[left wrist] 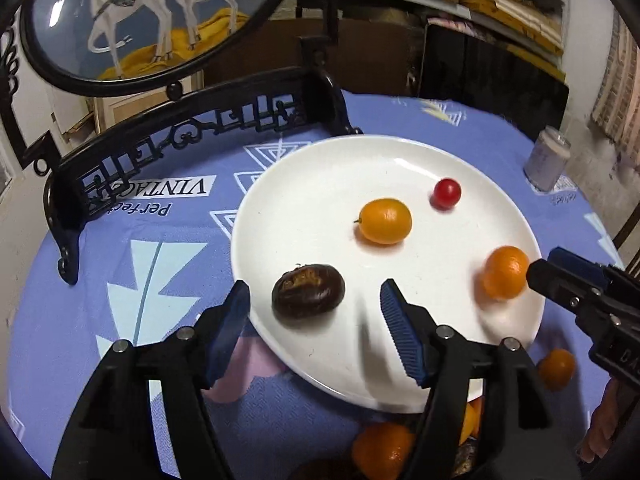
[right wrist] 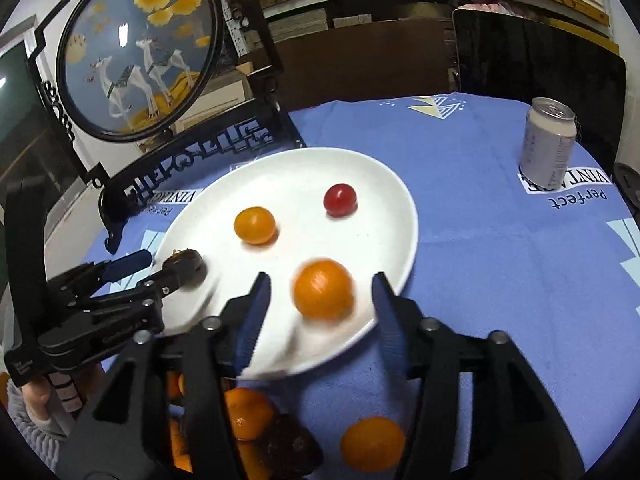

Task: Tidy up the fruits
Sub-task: 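Place the date on the plate with the left tool while the right tool places a tangerine, then grasp another dark date with the left tool while the right tool grasps a tangerine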

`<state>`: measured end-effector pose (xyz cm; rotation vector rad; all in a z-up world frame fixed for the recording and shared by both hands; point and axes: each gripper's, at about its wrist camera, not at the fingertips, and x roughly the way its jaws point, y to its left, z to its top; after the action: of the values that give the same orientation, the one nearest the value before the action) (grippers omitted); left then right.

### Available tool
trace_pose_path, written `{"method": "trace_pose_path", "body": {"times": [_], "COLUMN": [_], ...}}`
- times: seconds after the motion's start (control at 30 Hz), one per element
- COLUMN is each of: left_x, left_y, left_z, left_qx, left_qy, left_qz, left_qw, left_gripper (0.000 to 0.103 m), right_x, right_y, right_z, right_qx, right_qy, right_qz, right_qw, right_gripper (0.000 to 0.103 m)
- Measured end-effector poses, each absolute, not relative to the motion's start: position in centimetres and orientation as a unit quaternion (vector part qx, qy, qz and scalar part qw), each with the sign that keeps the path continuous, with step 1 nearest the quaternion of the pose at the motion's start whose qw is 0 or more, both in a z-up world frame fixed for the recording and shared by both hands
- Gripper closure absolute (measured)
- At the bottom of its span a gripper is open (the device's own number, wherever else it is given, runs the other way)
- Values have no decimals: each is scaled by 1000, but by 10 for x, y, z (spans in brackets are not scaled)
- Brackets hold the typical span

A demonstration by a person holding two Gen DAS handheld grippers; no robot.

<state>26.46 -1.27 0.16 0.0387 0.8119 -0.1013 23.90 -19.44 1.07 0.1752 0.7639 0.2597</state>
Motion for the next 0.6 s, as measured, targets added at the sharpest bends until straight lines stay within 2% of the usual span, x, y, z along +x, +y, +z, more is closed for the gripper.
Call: {"method": "trace_pose_path", "body": {"times": [0.13,0.23,0.3,0.6], "left_x": [246,224,204,144], "left_y": [-2,11,20,33], "left_z": [13,17,14,-7], "left_qx": [6,-7,-3,7], "left_qy": [383,378,376,386], "left_qz": [-52,-53,-36,-43], "left_qw": [922,924,926,921], "left_gripper": [35,35,35,35], "right_x": [223,203,186,115], "right_y": [-205,-211,-216,-242], "right_z": [24,33,37,18], "right_qx": [98,99,101,101], "right_qy": [358,346,338,338], "right_qz": [129,126,124,113], "right_qw": [920,924,927,929], "right_gripper": [48,38,36,28]}}
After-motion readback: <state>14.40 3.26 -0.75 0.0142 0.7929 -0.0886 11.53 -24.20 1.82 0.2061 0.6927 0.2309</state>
